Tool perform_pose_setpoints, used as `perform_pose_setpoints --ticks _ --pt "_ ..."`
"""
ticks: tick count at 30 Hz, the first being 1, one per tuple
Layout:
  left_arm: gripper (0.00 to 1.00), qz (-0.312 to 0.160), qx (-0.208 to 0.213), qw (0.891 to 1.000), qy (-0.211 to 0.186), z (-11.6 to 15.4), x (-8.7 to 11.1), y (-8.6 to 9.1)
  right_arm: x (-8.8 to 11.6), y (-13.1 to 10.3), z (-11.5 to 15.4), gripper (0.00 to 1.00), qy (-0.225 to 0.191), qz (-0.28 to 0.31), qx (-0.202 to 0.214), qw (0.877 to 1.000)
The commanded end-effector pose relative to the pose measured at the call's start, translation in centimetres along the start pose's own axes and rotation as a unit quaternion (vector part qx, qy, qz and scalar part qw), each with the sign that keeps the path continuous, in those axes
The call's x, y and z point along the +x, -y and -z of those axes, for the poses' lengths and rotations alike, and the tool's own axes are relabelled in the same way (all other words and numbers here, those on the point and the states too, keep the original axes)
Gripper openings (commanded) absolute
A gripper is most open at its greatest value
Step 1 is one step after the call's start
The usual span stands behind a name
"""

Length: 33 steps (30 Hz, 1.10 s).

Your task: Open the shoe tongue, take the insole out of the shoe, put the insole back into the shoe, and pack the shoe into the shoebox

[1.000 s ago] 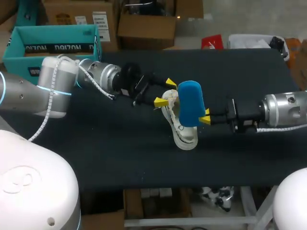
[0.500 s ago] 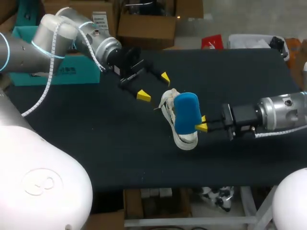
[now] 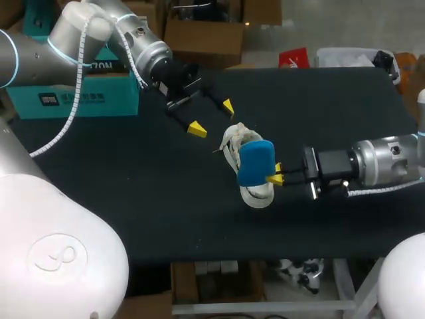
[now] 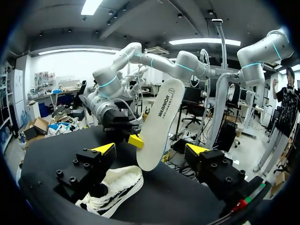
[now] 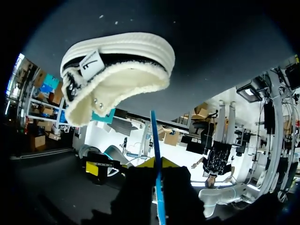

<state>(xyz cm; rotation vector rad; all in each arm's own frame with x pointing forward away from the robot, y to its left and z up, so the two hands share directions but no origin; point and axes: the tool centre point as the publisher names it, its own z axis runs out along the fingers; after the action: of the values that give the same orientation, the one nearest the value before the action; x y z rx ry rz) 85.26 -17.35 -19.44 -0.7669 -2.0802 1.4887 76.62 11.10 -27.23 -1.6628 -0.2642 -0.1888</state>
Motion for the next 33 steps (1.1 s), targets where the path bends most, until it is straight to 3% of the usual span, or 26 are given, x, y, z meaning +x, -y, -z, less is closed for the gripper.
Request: perform_pose_setpoints --ticks 1,5,6,7,8,9,10,11,13,14,20,25,33 --pt "1.00 0.000 0.001 1.000 0.001 -0.1 0.0 -0.1 -1.2 0.1 -1.0 0.00 -0.046 0.007 -0.009 0.999" --pt "1.00 0.000 0.001 1.000 0.001 -0.1 0.0 -0.1 -1.0 -0.1 -1.8 0.00 -0.018 -0.002 -0.009 1.000" --pt "1.00 -0.022 0.000 1.000 -0.006 -0.1 -0.2 0.1 -1.1 0.0 -1.8 0.00 -0.017 -0.003 -0.009 1.000" --pt "1.00 -0.073 -0.012 0.995 -0.066 -0.3 -0.3 0.2 -1.3 0.1 -1.6 0.00 -0.013 -0.005 -0.008 1.000" --pt "1.00 -0.094 -0.003 0.990 -0.106 0.3 -0.9 -0.4 -1.6 0.2 -1.5 0.00 -0.008 -0.005 -0.006 1.000" --pt "1.00 -0.115 -0.022 0.984 -0.132 0.4 -1.3 -0.8 -1.9 0.3 -1.4 0.00 -0.007 -0.004 -0.002 1.000" --pt "1.00 -0.137 -0.015 0.971 -0.196 0.3 -1.3 -1.2 -2.1 0.3 -1.3 0.00 -0.006 -0.005 0.000 1.000" --pt "1.00 -0.139 -0.021 0.970 -0.199 0.5 -1.6 -1.7 -2.2 0.3 -1.1 0.00 0.000 -0.006 0.004 1.000" --pt "1.00 -0.153 -0.039 0.957 -0.241 0.4 -2.0 -2.4 -2.2 0.4 -1.0 0.00 0.007 -0.008 0.009 1.000" --pt "1.00 -0.144 -0.045 0.960 -0.237 0.5 -2.4 -2.7 -2.1 0.5 -0.8 0.00 0.013 -0.009 0.012 1.000" --pt "1.00 -0.168 -0.058 0.934 -0.311 -0.1 -2.4 -3.1 -1.2 0.3 -0.3 0.00 0.049 -0.004 0.024 0.999" --pt "1.00 -0.180 -0.066 0.921 -0.339 -0.6 -2.1 -3.1 -1.3 -0.1 0.1 0.00 0.065 0.007 0.038 0.997" --pt "1.00 -0.183 -0.058 0.922 -0.335 -0.6 -2.0 -3.3 -1.5 0.1 0.4 0.00 0.075 0.003 0.037 0.996"
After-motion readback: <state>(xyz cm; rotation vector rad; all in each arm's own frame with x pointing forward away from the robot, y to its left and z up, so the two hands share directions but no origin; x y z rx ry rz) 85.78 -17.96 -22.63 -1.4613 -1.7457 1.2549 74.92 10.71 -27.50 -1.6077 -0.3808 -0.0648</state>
